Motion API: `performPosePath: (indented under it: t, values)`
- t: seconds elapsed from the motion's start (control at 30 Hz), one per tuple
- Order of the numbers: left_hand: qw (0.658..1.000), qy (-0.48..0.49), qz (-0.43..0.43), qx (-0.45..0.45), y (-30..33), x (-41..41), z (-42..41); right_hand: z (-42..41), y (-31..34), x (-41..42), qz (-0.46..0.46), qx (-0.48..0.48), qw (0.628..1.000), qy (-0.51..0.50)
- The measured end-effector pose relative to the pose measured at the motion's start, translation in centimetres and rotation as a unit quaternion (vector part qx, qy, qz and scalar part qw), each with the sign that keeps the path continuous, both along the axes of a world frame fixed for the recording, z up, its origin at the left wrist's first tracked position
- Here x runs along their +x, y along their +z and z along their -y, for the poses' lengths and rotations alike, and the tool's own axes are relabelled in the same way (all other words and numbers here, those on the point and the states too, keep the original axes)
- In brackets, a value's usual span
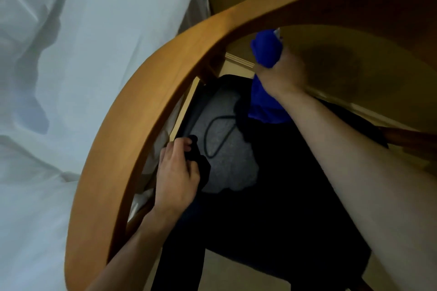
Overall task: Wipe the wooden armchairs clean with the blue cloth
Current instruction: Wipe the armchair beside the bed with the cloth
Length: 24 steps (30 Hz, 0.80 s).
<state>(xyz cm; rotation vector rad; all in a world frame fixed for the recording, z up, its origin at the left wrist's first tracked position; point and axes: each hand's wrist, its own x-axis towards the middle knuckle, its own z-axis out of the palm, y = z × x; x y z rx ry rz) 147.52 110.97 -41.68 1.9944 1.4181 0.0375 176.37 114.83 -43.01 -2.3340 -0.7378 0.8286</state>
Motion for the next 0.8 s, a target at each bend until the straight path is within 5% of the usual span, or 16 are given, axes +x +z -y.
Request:
performPosePath:
  t: [0.13, 0.33, 0.53, 0.7, 0.8]
  values:
    - [1.0, 0.014, 0.004, 0.001, 0.4, -0.8, 0.0, -3.1, -1.9, -5.9, 0.132, -0.159, 0.967, 0.146]
    - [0.999, 0.012, -0.045, -0.005, 1.2, -2.4, 0.4, 1.4, -1.2, -10.3, 0.254, -0.114, 0.914, 0.294]
    - [0.996, 0.025, -0.077, -0.023, 1.7, -3.0, 1.2, 8.8, 0.1, -12.7, 0.095, -0.072, 0.865, 0.487]
    - [0.996, 0.004, -0.094, -0.003, 2.0, -3.7, 3.1, 10.9, 0.9, -11.5, -0.074, -0.033, 0.89, 0.448]
    - [0.996, 0.035, -0.081, -0.003, 1.8, -4.0, 3.8, 7.0, 1.3, -9.3, 0.019, 0.034, 0.944, 0.327]
